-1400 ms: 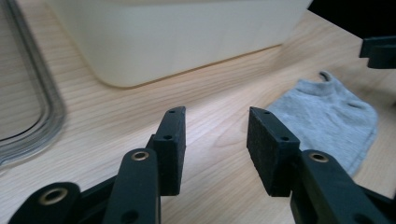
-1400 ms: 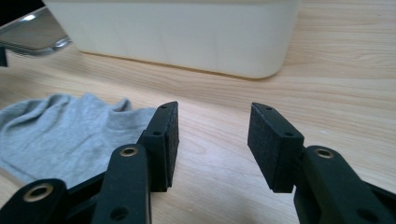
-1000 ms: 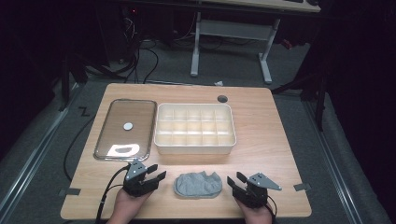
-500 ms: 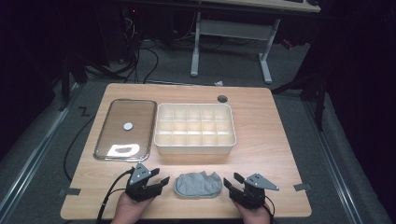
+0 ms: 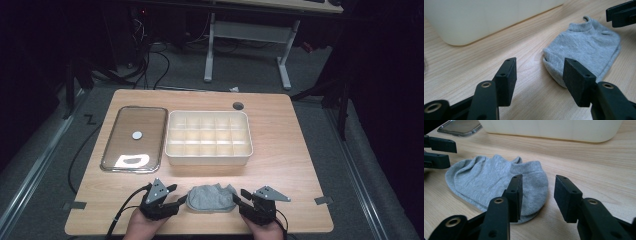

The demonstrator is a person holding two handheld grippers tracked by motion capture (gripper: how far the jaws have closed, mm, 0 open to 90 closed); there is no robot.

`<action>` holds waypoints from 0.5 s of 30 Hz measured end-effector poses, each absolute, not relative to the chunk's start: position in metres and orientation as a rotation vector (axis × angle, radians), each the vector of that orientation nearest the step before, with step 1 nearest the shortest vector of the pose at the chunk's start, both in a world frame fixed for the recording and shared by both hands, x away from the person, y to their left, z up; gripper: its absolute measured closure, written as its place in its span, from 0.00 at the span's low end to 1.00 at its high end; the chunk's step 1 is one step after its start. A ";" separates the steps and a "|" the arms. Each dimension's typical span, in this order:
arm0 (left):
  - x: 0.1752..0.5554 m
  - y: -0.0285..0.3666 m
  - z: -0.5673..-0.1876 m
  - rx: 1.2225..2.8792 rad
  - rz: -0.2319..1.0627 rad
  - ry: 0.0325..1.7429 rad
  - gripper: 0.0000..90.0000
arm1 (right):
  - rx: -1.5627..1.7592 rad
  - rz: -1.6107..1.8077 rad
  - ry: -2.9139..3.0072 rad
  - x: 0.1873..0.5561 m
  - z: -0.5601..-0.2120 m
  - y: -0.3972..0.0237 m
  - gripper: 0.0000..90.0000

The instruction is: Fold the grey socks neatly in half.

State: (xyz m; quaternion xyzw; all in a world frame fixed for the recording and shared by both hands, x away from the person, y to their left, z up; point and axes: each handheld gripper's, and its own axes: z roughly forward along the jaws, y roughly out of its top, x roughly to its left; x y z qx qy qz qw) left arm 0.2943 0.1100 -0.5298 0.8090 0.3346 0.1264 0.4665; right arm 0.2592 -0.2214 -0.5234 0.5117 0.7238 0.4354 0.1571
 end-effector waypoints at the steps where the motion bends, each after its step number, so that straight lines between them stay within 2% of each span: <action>1: 0.294 0.110 -0.530 1.986 0.310 0.821 0.50 | 1.466 1.239 2.073 0.259 -0.523 -0.220 0.67; 15: 0.292 0.106 -0.532 2.003 0.325 0.801 0.50 | 1.498 1.127 2.145 0.263 -0.530 -0.208 0.59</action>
